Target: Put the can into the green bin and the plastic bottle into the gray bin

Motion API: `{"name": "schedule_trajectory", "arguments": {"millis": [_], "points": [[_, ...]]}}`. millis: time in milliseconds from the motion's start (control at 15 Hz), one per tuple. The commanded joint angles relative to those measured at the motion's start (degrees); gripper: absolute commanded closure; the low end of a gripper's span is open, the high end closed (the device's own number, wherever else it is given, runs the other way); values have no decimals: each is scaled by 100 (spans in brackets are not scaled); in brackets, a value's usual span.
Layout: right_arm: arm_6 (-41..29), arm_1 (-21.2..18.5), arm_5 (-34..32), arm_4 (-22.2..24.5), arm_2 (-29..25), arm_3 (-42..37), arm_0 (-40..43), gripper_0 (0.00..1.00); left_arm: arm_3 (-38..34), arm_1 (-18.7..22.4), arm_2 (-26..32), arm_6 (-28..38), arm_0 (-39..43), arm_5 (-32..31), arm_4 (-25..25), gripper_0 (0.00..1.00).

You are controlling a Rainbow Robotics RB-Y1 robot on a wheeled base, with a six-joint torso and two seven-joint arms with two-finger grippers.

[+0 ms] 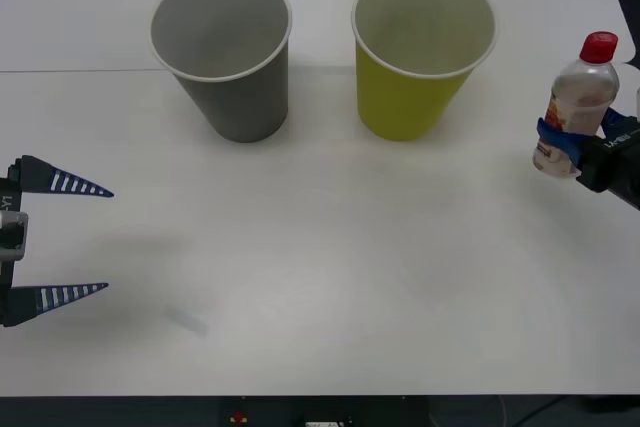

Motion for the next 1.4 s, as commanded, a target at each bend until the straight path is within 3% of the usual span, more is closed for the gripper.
{"name": "schedule_trajectory", "arguments": {"millis": [67,267,333,533,800,1067,1400], "points": [[112,259,-1323,123,-778,-419,211,100,0,0,0,0,0,0,0,0],[42,707,-3046,562,-1648,-885,149,100,0,0,0,0,0,0,0,0],[-275,839,-3661,615,-1886,-1052,53,100,0,0,0,0,0,0,0,0],[-1338,988,-4672,922,-2149,-1606,-211,100,0,0,0,0,0,0,0,0],[-2929,1076,-5489,1432,-2123,-2309,-712,100,0,0,0,0,0,0,0,0],[-2982,1190,-6114,1432,-1921,-2335,-1529,100,0,0,0,0,0,0,0,0],[-2991,1181,-6351,1450,-1121,-2098,-2874,100,0,0,0,0,0,0,0,0]]}}
